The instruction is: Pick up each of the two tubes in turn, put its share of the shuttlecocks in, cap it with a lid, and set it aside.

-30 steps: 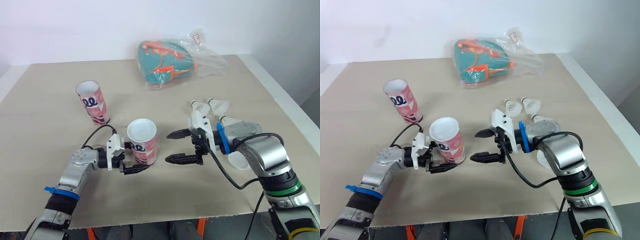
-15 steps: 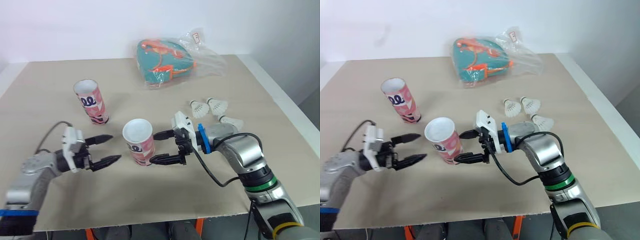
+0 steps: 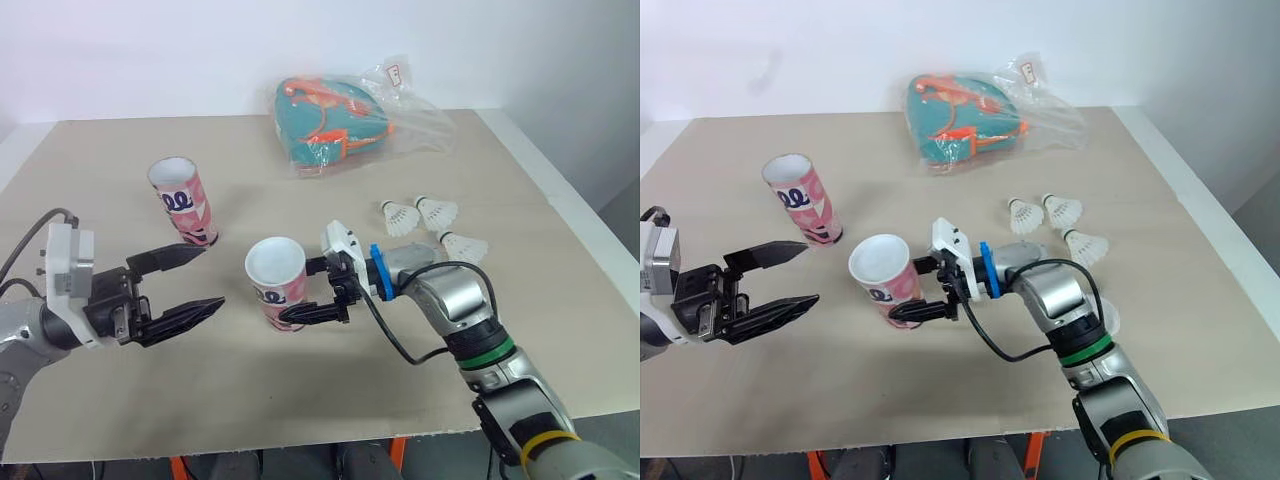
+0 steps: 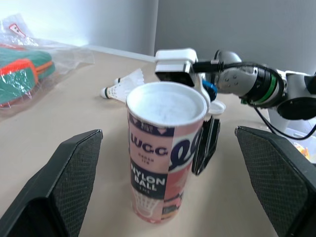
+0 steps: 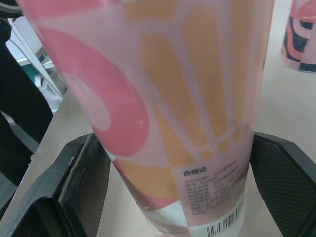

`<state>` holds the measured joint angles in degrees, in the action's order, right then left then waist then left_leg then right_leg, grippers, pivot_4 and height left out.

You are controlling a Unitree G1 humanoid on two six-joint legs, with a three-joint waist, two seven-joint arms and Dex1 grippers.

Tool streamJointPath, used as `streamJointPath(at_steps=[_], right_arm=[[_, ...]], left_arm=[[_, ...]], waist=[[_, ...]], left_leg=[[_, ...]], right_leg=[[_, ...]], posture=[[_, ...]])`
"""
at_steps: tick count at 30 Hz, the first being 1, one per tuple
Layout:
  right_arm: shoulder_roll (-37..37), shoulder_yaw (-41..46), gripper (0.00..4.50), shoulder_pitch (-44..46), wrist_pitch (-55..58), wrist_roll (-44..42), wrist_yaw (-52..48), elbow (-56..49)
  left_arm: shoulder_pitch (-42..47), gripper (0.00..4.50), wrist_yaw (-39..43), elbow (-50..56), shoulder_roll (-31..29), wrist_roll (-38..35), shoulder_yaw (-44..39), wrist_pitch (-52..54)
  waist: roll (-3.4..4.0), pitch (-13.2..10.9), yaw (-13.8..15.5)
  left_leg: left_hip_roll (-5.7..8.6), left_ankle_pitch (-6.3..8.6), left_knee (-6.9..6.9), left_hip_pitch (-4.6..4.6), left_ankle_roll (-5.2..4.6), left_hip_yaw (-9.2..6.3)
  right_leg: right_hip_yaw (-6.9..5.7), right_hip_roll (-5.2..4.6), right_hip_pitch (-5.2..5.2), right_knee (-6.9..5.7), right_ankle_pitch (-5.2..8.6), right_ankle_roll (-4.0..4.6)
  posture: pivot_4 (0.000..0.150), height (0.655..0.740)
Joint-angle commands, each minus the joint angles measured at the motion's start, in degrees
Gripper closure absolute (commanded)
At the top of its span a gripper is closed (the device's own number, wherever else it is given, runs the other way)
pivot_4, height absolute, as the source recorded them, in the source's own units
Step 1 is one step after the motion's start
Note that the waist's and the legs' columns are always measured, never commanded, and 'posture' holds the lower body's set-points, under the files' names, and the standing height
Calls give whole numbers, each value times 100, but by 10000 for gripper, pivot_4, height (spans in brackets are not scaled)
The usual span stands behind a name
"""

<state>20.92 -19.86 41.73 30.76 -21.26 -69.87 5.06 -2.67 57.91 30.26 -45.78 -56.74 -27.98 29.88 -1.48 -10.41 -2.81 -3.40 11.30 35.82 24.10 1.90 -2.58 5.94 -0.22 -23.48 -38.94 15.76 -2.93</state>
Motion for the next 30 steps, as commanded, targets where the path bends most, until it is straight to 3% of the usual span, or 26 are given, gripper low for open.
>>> streamJointPath(at_steps=[1, 2, 5, 7, 13, 18, 23, 30], right_arm=[[-67, 7, 0, 120, -139, 27, -96, 30], [-68, 10, 5173, 112, -152, 41, -107, 45], [-25, 45, 14772, 63, -100, 42, -106, 17], [-8, 89, 19019, 45, -10, 66, 13, -8], [432, 647, 19019, -48, 420, -314, 58, -406], [784, 1635, 19019, 145, 664, -705, 432, -337], [1361, 3102, 19019, 666, 349, -716, 1455, 930], [2319, 4477, 19019, 1110, -782, -167, 3591, 3083]], left_arm=[[-289, 234, 210, 107, 98, 145, -132, -280], [-358, 0, 264, 89, 111, 203, -102, -337], [-417, 0, 348, -2, 203, 249, 3, -424], [-355, 0, 424, -120, 209, 424, 182, -495], [707, 0, 483, -642, 516, 1174, 1475, -789], [1999, 0, 363, -1155, 1277, 1787, 2542, -1056], [3196, 0, 362, -2044, 2052, 2114, 3124, -1158], [3942, 0, 334, -3064, 2669, 2511, 3473, -1181]], waist=[[0, 0, -9], [0, 0, -11], [0, 0, -3], [0, 0, -1], [1, -2, 57], [-2, -4, 50], [0, -6, 44], [1, -6, 34]], left_leg=[[0, 1, -3, -1, 1, 1], [0, 2, -5, -2, 4, 3], [0, 3, -12, -2, 6, -1], [0, 4, -13, -2, 6, -3], [9, -5, -9, -1, 22, -8], [18, -14, -1, 8, 37, -7], [23, -16, 6, 12, 37, -11], [37, -10, -9, 15, 27, -5]], right_leg=[[1, 0, 0, 0, -2, 7], [3, 0, -2, 0, -4, 14], [-3, 0, -3, 0, 1, 27], [-6, 0, -2, 0, 2, 29], [-9, -5, 3, -1, 0, 20], [0, -8, 6, 8, -16, 1], [2, -7, 8, 9, -26, 1], [13, -19, 7, 22, -19, -5]], posture=[[1500, 7400], [1500, 7400], [1500, 7400], [1500, 7400], [1500, 7400], [1500, 7400], [1500, 7400], [1500, 7400]])
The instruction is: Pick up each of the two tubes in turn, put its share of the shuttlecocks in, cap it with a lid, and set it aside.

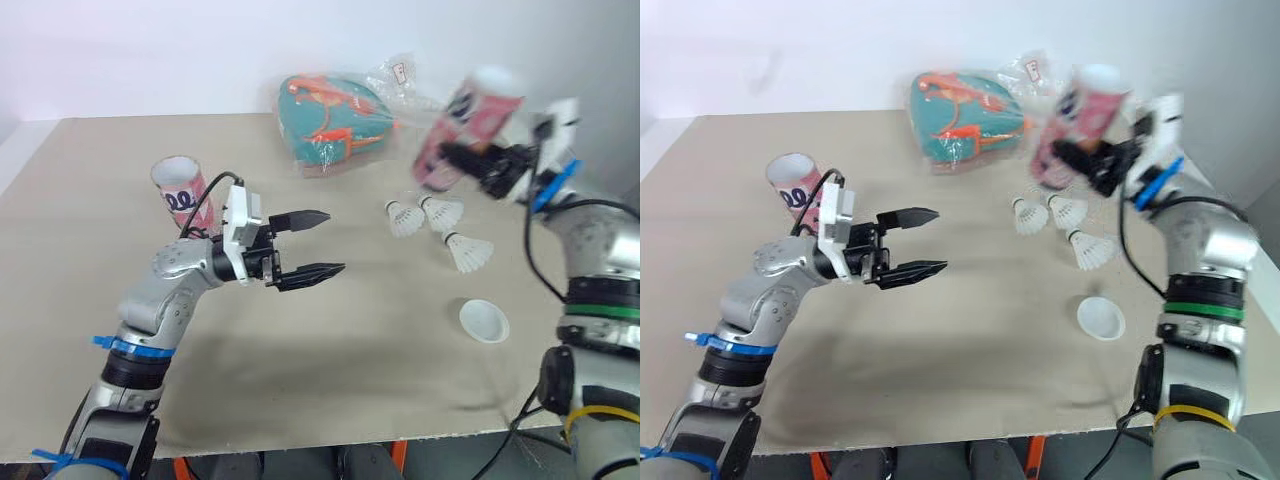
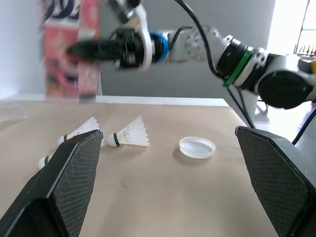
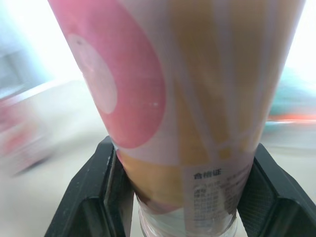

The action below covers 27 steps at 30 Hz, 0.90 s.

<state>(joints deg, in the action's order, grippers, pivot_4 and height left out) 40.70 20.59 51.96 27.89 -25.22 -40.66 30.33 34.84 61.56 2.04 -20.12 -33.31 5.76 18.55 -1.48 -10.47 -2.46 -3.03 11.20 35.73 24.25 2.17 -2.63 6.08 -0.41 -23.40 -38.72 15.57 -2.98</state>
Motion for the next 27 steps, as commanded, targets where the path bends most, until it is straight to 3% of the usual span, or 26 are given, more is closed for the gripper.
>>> streamJointPath(at_steps=[1, 6, 12, 19, 23, 24, 27], right_arm=[[404, 456, 19019, 71, -584, 283, 774, 726], [501, 545, 19019, -299, -1063, 565, 1350, 1527], [355, 460, 19019, -573, -1110, 625, 1321, 1805], [338, 419, 19019, -675, -1306, 774, 1438, 2346], [300, 383, 3132, -719, -1446, 812, 1327, 2572], [317, 350, 926, -704, -1442, 859, 1362, 2658], [374, 287, 926, -697, -1482, 944, 1342, 2859]], left_arm=[[227, 0, -33, -323, 133, 230, 123, -53], [472, 0, -151, -779, 435, 617, 314, -207], [502, 0, -320, -920, 645, 675, 174, -244], [464, 0, -513, -927, 740, 703, 71, -335], [447, 0, -545, -919, 882, 697, 28, -603], [449, 0, -548, -913, 910, 687, 15, -638], [442, 0, -526, -901, 957, 692, 3, -738]], waist=[[1, 0, -3], [4, 1, -42], [52, -4, -45], [54, -4, -34], [54, -4, -32], [54, -4, -33], [56, -3, -35]], left_leg=[[2, 2, -3, 0, -3, 2], [2, 5, -5, -3, -9, 14], [5, 2, 3, -6, -5, 22], [9, -4, 16, -6, 1, 17], [11, -8, 24, -5, 7, 14], [12, -9, 24, -4, 7, 14], [13, -11, 24, -3, 8, 17]], right_leg=[[3, -2, 1, 5, 1, -1], [20, -2, 0, 13, 1, -2], [31, -2, 2, 11, -7, -15], [31, -4, 17, 16, -13, -26], [31, -4, 27, 29, -27, -36], [31, -4, 27, 32, -30, -38], [38, -4, 27, 36, -34, -40]], posture=[[1500, 7400], [1500, 7400], [1500, 7400], [1500, 7400], [1500, 7400], [1500, 7400], [1500, 7400]])
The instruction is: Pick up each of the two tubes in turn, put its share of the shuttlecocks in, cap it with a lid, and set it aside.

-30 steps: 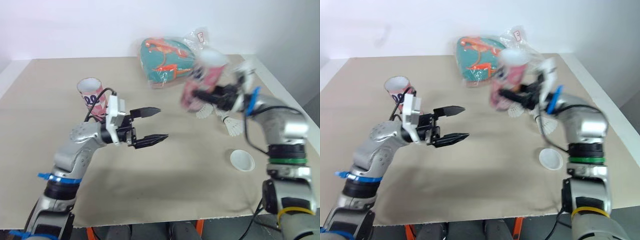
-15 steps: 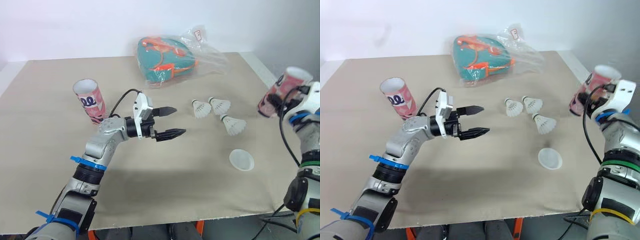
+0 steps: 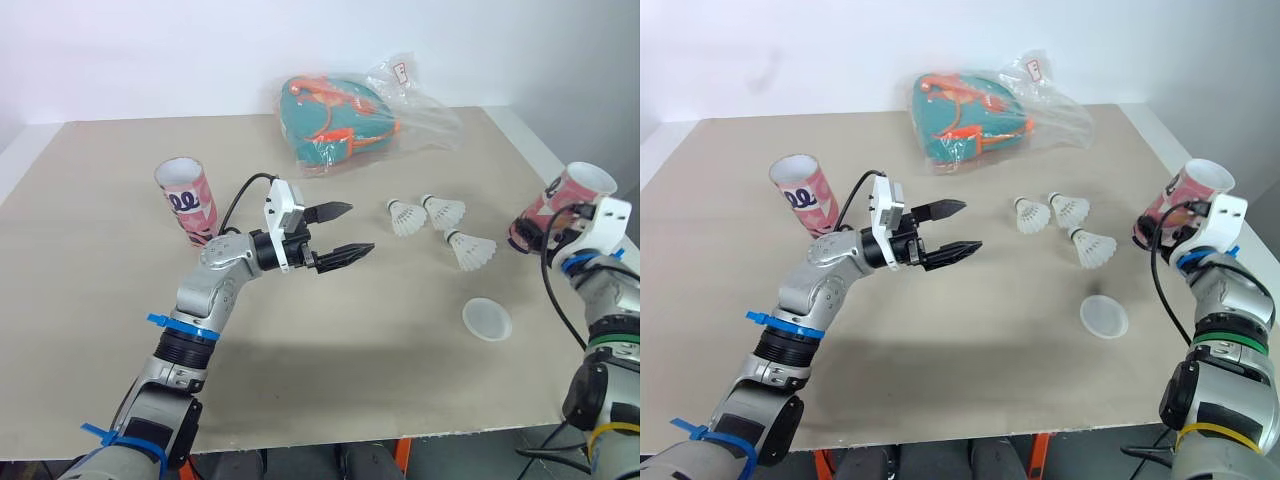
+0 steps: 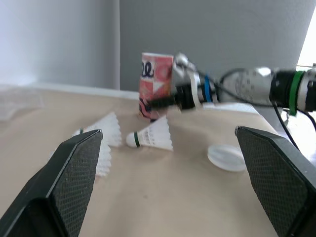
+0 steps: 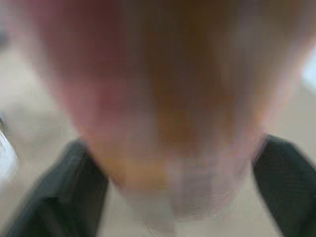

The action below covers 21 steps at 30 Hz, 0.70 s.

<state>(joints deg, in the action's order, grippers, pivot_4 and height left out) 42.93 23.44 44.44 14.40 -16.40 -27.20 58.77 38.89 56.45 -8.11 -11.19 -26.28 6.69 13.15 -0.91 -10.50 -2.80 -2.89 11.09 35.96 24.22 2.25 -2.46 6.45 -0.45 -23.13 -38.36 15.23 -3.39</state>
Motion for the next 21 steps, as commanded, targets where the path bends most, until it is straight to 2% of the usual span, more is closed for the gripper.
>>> streamJointPath(at_steps=[1, 21], right_arm=[[172, -9, 926, 48, -119, 62, -37, 62], [616, 82, 926, -514, 77, -62, -610, -112]], left_arm=[[36, 0, -15, 116, 77, -8, -94, -223], [-102, 0, 353, 288, 66, -230, -55, -88]], waist=[[0, 0, 0], [0, 1, 1]], left_leg=[[0, 0, 0, 0, 0, 0], [0, 0, -1, 2, 0, 0]], right_leg=[[0, 0, 0, 1, 0, 0], [0, 0, 2, 9, -1, -3]], posture=[[1500, 7400], [1500, 7400]])
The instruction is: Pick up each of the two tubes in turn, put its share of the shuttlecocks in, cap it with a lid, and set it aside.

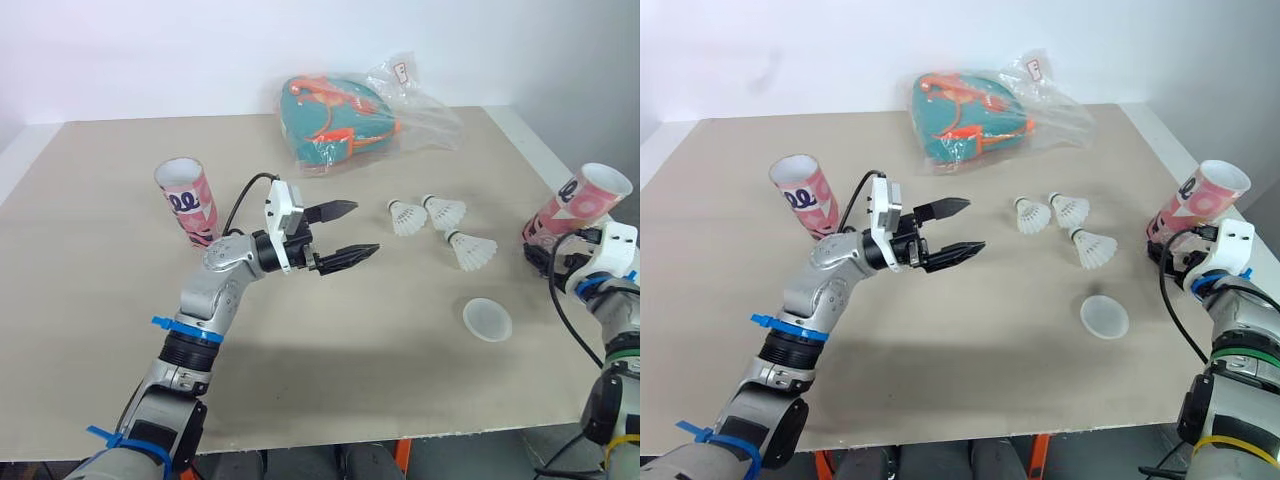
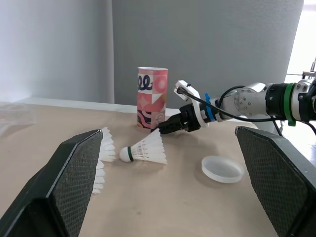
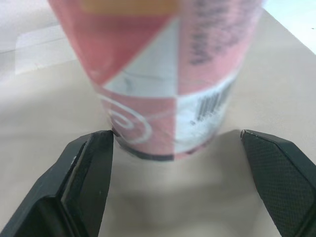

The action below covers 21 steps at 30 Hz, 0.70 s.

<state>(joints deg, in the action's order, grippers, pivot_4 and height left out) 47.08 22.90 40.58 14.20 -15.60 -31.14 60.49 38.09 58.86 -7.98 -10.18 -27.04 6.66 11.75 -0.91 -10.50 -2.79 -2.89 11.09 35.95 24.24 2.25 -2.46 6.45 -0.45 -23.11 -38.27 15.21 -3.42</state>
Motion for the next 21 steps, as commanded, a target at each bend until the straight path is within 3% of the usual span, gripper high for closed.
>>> streamJointPath(at_steps=[1, 9, 11, 15, 18, 21], right_arm=[[210, 134, 926, -164, 127, -147, -249, -315], [560, 137, 926, -1211, 706, -413, -1401, -1361], [581, 259, 926, -1711, 968, -750, -1847, -2249], [450, 422, 926, -2812, 1823, -1765, -2435, -5033], [347, -25, 926, -3029, 2317, -2234, -2530, -6590], [159, -600, 926, -2919, 2617, -2377, -2460, -7278]], left_arm=[[-36, 0, 127, 291, -40, -159, -51, 59], [-402, 0, 55, 694, -359, -180, -172, 215], [-587, 0, -142, 900, -455, -258, -315, 350], [-1297, 0, -634, 1706, -741, -537, -629, 914], [-2043, 0, -1126, 2256, -1042, -312, -844, 1035], [-2537, 0, -1782, 2537, -1073, -244, -1180, 1125]], waist=[[0, 0, -1], [1, 1, 11], [1, 1, 6], [14, 3, -38], [46, 11, -135], [15, 1, -133]], left_leg=[[0, 0, 1, 0, 0, 0], [0, 0, 2, -2, 0, -3], [0, 0, 1, -3, -1, -4], [-4, 0, 5, -9, -1, -3], [-9, 0, 5, -24, -1, -4], [-8, -8, 4, -40, -13, -13]], right_leg=[[0, 0, 0, 0, -1, 0], [-1, 0, 7, 3, 0, -3], [-1, 0, 9, 5, 0, -4], [1, 2, 10, 1, -1, -4], [9, 9, 21, 0, 6, -27], [-3, 11, 34, -4, 5, -39]], posture=[[1500, 7400], [1500, 7400], [1500, 7400], [1500, 7400], [1500, 7400], [1500, 7400]])
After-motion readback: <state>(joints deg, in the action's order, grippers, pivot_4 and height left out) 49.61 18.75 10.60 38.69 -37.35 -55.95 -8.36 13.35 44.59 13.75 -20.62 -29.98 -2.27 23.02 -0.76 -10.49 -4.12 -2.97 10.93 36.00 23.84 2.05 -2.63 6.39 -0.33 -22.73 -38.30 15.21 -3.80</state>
